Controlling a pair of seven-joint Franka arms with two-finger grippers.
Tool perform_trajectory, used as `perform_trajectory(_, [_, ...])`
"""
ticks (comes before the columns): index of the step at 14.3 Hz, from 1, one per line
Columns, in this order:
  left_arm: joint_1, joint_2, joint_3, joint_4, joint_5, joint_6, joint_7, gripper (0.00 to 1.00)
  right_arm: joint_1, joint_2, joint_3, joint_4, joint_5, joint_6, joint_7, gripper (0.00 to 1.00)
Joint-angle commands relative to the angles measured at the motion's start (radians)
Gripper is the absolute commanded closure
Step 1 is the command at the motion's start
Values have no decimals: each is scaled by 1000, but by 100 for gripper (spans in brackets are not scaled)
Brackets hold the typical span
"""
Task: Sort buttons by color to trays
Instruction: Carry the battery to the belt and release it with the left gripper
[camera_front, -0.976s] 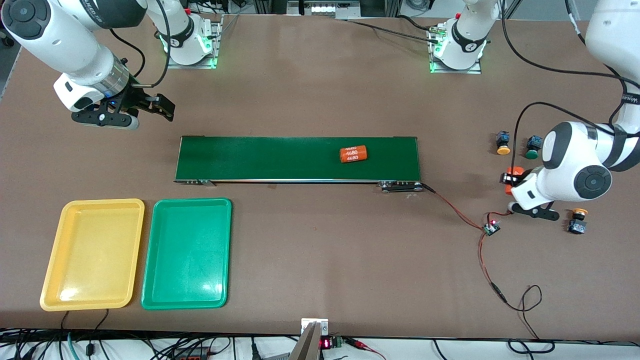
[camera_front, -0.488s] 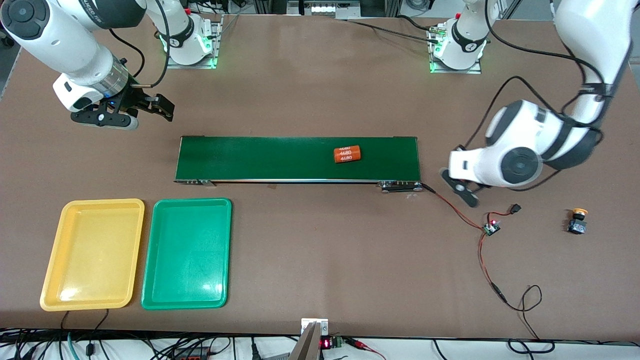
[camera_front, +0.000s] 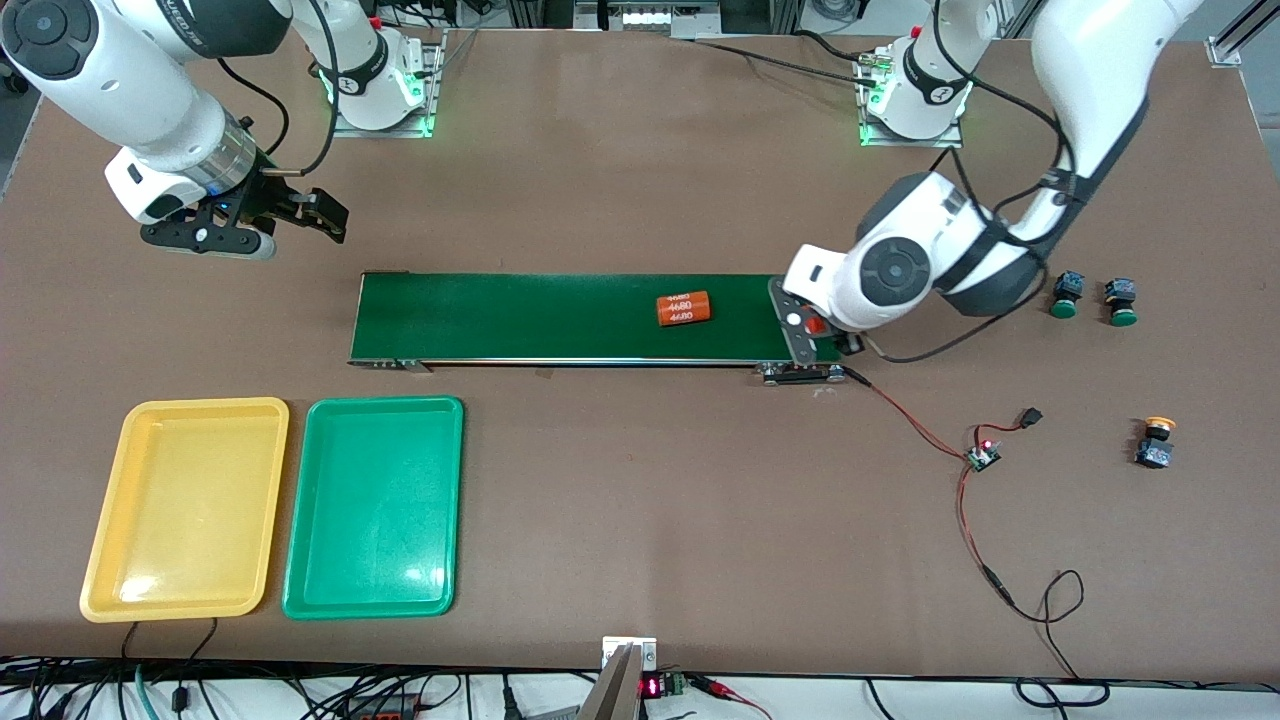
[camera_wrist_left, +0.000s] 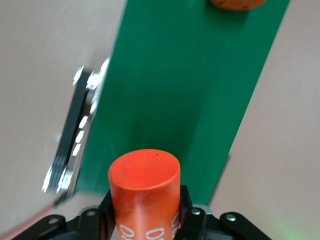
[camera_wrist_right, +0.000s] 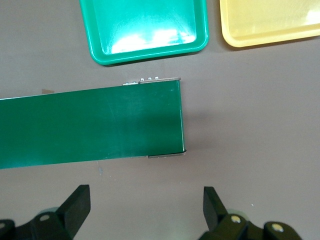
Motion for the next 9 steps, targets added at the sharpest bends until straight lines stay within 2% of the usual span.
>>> perform_trajectory(1, [-42,4,-5,-18,59,37,35,91,-5,-5,1,0,8,-6,-3,0])
perform_trajectory(3, [-40,37,-5,-21,109,37,26,82,-5,-5,1,0,6,-6,-3,0])
perform_trajectory(4, [-42,43,-5,-20,112,37,24,60,-5,-5,1,-2,6,-6,-3,0])
perform_trajectory(5, [-42,41,-5,-20,112,37,27,1,-5,-3,1,0,6,-6,-3,0])
perform_trajectory(9, [-28,3,-17,-9,112,10,21,0,-8,-3,1,-2,6,-6,-3,0])
